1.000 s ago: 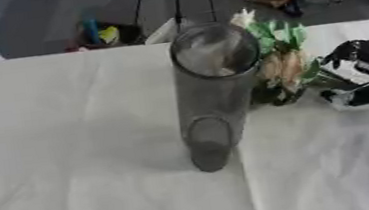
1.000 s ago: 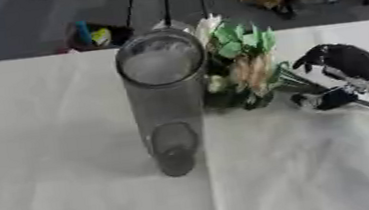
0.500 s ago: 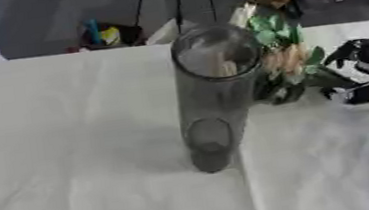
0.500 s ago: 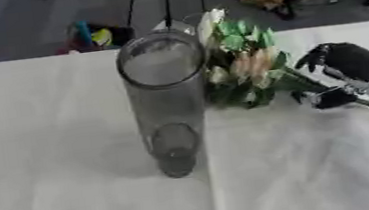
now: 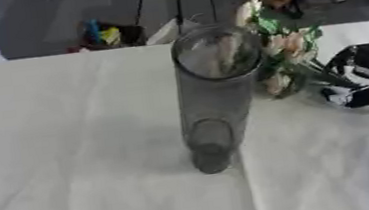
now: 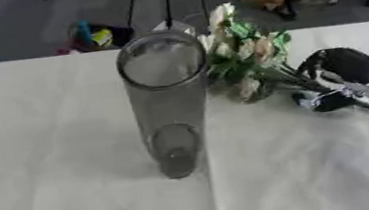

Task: Arrange flowers into the vase.

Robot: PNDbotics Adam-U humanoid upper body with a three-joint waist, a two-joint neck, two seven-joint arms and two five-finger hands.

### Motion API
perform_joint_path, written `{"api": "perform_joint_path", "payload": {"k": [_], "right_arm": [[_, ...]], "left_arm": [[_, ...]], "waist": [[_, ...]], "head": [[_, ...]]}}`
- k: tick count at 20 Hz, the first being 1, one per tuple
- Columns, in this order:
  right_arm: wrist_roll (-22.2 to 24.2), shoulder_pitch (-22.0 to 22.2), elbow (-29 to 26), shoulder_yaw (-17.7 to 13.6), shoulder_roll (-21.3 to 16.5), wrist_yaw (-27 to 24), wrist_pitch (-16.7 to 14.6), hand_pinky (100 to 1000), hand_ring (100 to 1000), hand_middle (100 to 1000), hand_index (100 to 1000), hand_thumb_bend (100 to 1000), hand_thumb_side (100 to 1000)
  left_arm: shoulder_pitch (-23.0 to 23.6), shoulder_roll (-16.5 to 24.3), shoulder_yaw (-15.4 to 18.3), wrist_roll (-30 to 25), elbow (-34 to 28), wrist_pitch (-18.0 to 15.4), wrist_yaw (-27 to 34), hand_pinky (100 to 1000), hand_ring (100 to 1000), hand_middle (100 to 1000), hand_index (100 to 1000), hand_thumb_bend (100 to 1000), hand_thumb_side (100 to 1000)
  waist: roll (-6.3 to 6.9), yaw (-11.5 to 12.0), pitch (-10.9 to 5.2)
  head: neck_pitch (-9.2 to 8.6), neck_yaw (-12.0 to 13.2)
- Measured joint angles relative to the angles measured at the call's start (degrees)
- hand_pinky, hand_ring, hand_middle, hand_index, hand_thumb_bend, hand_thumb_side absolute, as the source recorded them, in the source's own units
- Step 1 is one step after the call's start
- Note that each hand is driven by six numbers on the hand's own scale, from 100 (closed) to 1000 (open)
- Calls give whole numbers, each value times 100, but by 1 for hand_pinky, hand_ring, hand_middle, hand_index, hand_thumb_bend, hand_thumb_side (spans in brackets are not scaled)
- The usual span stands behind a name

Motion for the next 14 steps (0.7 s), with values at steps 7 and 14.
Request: {"api": "perform_joint_path", "payload": {"k": [7, 14], "right_arm": [[376, -43, 57, -3, 1, -175, -29, 606, 654, 449, 743, 167, 544], [658, -81, 87, -6, 8, -408, 108, 596, 618, 391, 726, 176, 554]], "left_arm": [[0, -2, 0, 0, 0, 1, -5, 571, 722, 757, 930, 100, 1000], [0, -4, 0, 0, 0, 1, -42, 572, 722, 755, 923, 100, 1000]], "waist": [[0, 2, 16], [0, -2, 27]], "head": [[-6, -32], [-25, -55]]}}
